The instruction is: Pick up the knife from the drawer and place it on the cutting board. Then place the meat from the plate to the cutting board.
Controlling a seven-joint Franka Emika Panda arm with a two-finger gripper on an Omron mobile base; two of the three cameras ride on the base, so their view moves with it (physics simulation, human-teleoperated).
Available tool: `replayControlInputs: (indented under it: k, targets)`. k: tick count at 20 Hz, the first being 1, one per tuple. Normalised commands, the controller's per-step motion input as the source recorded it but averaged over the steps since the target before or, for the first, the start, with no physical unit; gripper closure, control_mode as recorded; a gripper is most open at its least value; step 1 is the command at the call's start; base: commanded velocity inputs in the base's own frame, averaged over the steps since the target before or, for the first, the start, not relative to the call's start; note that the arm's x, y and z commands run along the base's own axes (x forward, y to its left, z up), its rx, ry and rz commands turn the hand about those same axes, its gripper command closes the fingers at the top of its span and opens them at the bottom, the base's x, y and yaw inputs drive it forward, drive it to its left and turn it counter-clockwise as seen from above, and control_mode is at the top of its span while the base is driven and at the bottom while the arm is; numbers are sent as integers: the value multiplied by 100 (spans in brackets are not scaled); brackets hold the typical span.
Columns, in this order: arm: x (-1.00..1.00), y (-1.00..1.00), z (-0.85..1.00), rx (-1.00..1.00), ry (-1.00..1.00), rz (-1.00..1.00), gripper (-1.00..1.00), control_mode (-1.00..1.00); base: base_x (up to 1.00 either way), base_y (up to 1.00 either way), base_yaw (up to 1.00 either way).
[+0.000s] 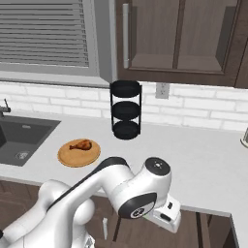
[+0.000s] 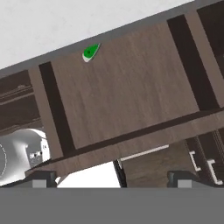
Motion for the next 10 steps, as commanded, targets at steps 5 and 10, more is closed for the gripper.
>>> replayControlInputs:
  k: [5, 10]
  targets:
    - [-1, -6, -13, 0, 1, 12, -100, -100, 0, 0, 0]
    - [0, -10, -28, 0, 8, 10, -100, -100, 0, 0, 0]
